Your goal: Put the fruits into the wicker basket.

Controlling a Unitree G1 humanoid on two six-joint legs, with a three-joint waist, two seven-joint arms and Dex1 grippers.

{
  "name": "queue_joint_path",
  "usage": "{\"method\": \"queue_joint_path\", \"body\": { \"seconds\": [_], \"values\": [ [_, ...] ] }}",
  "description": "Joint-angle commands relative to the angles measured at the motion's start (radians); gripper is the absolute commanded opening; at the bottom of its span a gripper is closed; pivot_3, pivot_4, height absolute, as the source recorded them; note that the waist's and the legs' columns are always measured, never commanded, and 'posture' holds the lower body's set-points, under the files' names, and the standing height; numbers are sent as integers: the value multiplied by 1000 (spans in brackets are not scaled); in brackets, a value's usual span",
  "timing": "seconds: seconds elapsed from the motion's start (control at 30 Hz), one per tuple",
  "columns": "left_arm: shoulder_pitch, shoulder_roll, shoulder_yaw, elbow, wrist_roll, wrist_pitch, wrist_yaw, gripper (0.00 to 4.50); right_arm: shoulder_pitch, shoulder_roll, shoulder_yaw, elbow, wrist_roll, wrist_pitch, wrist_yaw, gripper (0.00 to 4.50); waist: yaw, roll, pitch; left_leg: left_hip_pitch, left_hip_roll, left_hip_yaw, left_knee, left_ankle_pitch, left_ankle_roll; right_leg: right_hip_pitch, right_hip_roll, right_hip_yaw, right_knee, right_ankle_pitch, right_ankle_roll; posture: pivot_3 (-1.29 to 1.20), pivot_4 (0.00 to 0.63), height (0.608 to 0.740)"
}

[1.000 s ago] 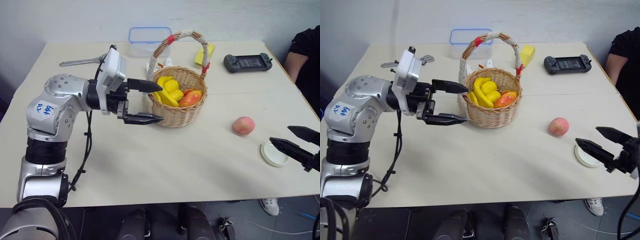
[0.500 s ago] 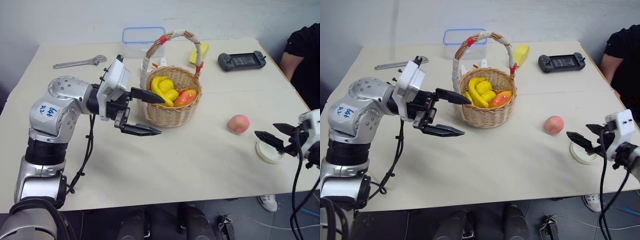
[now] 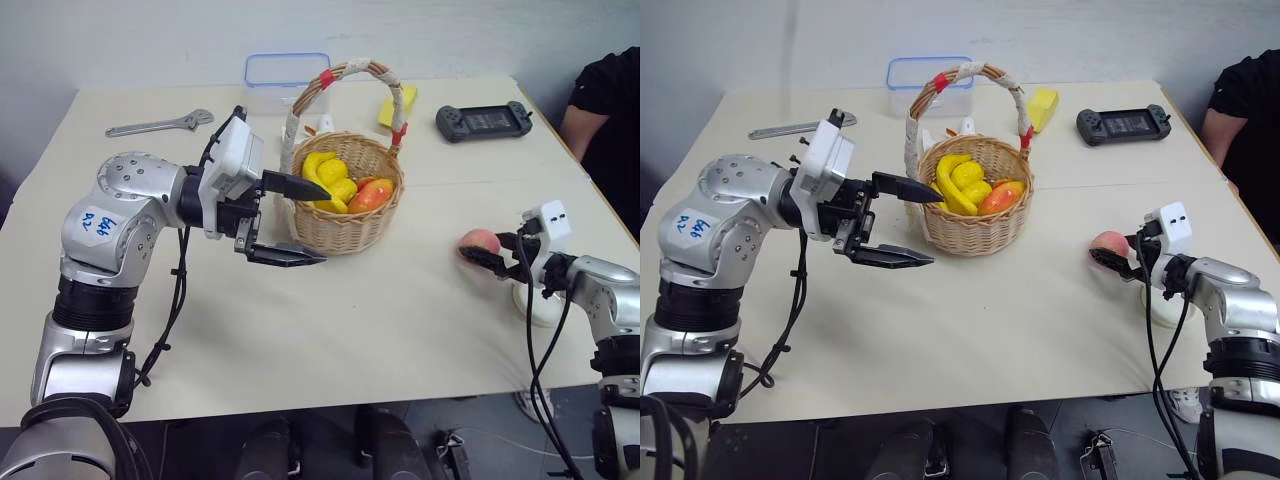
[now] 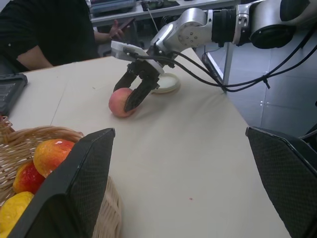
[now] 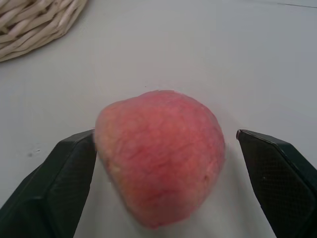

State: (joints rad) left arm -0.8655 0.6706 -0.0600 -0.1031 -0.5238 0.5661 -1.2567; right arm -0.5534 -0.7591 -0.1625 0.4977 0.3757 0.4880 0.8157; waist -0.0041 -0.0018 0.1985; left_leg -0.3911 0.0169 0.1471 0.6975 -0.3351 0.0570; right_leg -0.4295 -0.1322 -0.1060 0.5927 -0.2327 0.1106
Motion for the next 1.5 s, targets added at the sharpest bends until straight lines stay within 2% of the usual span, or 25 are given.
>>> {"method": "queue_joint_path", "body": {
  "seconds": [0.03, 0.1, 0.17, 0.3, 0.43, 0.53, 0.63, 0.77, 0.87, 0.97, 1.07, 1.3, 1.4, 1.5],
  "values": [
    [-20, 3, 15, -2, -2, -9, 12, 4500, -8, 1, -35, -9, 8, -35, 21, 3543, -2, 0, 0, 0, 0, 0, 0, 0, 0, 0, 0, 0, 0, 0, 0, 0, 150, 740],
    [-17, 2, 33, 10, -11, 4, 32, 4500, 14, 6, -60, -65, 45, -35, 49, 2891, -3, 0, 0, 0, 0, 0, 0, 0, 0, 0, 0, 0, 0, 0, 0, 0, 150, 740],
    [-14, -2, 82, 40, -31, 44, 90, 4500, 42, 18, -104, -175, 114, -1, 65, 2546, -2, 0, 0, 0, 0, 0, 0, 0, 0, 0, 0, 0, 0, 0, 0, 0, 150, 740],
    [24, 16, 164, 37, -58, 92, 171, 4500, 35, 60, -177, -421, 270, 149, -4, 2506, -9, 1, 0, 1, 1, 0, 0, 1, -1, 0, 1, 1, 2, 0, 0, 0, 150, 740],
    [104, 49, 212, -16, -70, 121, 210, 4500, -102, 147, -109, -596, 344, 279, -132, 2506, -27, 1, 0, 1, 2, 0, 0, 0, -2, -1, 1, 1, 2, 0, 0, 0, 150, 740],
    [135, 51, 223, -52, -80, 130, 235, 4500, -241, 245, 5, -572, 281, 300, -207, 2506, -30, 1, 0, 1, 3, 0, 0, 0, -4, -2, 1, 1, 4, -1, -2, 0, 150, 740],
    [142, 47, 214, -74, -77, 124, 252, 4500, -347, 324, 95, -486, 218, 277, -219, 2506, -23, 1, 0, -1, 3, 1, -1, 0, -5, -7, 1, 1, 8, -2, -4, 0, 150, 740],
    [144, 47, 207, -90, -70, 111, 267, 4500, -413, 377, 192, -371, 125, 214, -188, 2506, -20, 0, 0, -12, 0, 0, 0, 1, -4, -17, -1, 0, 10, -2, -4, 0, 150, 740],
    [149, 49, 211, -98, -70, 107, 277, 4500, -442, 410, 220, -304, 83, 177, -184, 2506, -25, 0, 0, -12, -1, 1, 0, 1, -3, -17, -1, -3, 9, -2, -4, 0, 150, 740],
    [164, 49, 214, -113, -73, 104, 288, 4500, -461, 437, 229, -257, 48, 148, -183, 3509, -28, 0, 0, -12, 1, 2, 0, 2, -4, -17, 0, -4, 9, -2, -4, 0, 150, 740],
    [178, 46, 214, -131, -76, 103, 300, 4500, -453, 436, 223, -299, 42, 154, -171, 4487, -28, 0, 0, -12, 2, 2, 0, 3, -5, -17, 1, -4, 10, -2, -4, 0, 150, 740],
    [174, 47, 217, -128, -80, 98, 307, 4500, -350, 304, 36, -544, 167, 293, -190, 4487, -17, 0, 0, -13, 1, 0, 0, 3, -5, -17, 0, -4, 10, -2, -4, 0, 150, 740],
    [166, 43, 212, -119, -76, 91, 309, 4500, -321, 270, -2, -538, 157, 288, -212, 4487, -23, 0, 0, -12, 0, 1, 0, 3, -4, -17, 0, -4, 10, -2, -4, 0, 150, 740],
    [148, 28, 207, -109, -72, 83, 322, 4500, -362, 291, -5, -419, 114, 222, -245, 4487, -32, 0, 0, -11, 1, 3, 0, 4, -5, -17, 1, -3, 11, -2, -4, 0, 150, 740]
  ]
}}
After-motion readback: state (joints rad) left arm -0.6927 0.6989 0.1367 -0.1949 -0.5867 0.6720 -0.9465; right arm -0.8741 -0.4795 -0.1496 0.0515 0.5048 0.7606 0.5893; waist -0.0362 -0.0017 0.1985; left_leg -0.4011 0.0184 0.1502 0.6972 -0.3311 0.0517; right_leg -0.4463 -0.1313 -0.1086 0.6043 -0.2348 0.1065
